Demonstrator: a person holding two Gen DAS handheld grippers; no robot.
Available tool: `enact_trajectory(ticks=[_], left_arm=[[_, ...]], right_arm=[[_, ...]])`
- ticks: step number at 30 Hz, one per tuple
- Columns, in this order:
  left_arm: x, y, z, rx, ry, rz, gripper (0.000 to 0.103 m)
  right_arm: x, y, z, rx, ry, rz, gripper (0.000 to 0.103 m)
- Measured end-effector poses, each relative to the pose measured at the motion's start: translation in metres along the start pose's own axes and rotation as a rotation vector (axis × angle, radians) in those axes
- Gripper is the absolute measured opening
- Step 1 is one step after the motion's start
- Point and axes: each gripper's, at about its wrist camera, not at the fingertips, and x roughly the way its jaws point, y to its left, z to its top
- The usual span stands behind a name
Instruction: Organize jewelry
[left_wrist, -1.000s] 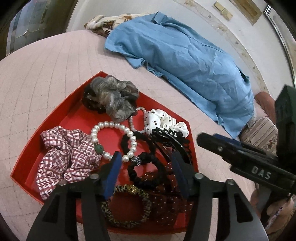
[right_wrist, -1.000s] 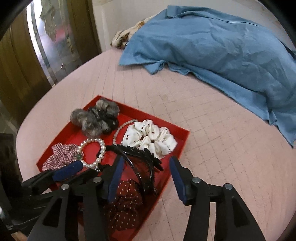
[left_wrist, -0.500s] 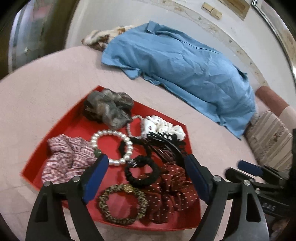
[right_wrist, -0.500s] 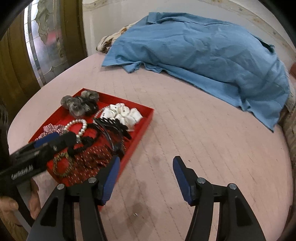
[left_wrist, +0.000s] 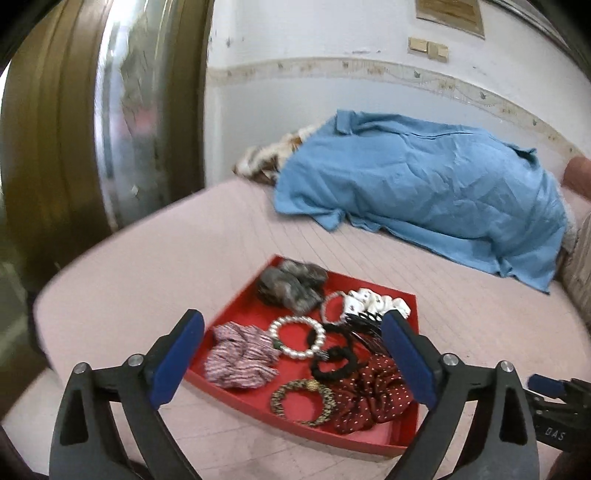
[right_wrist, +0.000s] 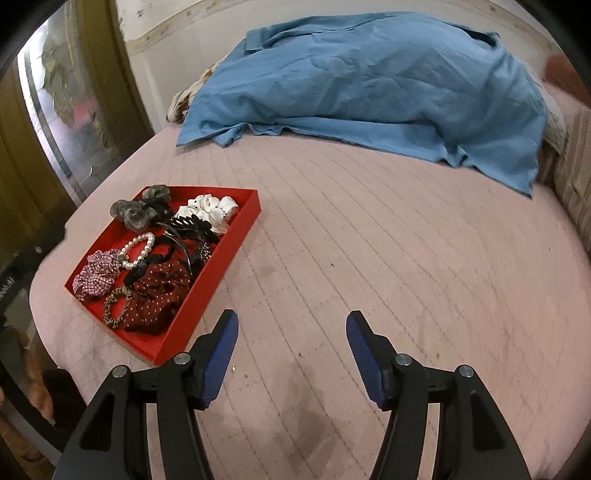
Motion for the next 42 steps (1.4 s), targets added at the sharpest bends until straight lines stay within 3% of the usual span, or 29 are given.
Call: enact_trajectory(ticks=[6,13,18,22,30,34,42], left_arm=[[-0.04,-0.01,0.008,0.032,-0.057,0.01,0.099],[-0.075,-0.025,0.016,-0.012,-0.089,0.002,0.103],[-0.095,-0.05,0.01,0.045,-0.157,0.016,0.103],[-0.088,-0.072,0.003,0.087,-0.071,-0.027,0.103],[-0.05,-0.085,-0.017,0.109,0.134,0.012,0.103],[-0.043,-0.081,-0.024,0.103,0.166,0.034,0.103],[-0.031,-0.081,-0.037,0.101,0.24,-0.005,0.103]], right_arm=[[-0.022,-0.014,-0.017,0.032,-0.044,0.012,0.069],[-0.041,-0.029,-0.031,0.063,-0.085,0.023,0.069],[-0.053,-0.04,-0.038,0.074,-0.119,0.018,0.07],[-0.059,-0.047,-0.042,0.088,-0.141,0.017,0.072],[-0.057,-0.055,-0.048,0.073,-0.139,-0.022,0.072],[-0.051,-0.057,-0.052,0.06,-0.12,-0.05,0.073],[-0.041,-0.045,-0.057,0.016,-0.077,-0.06,0.073]])
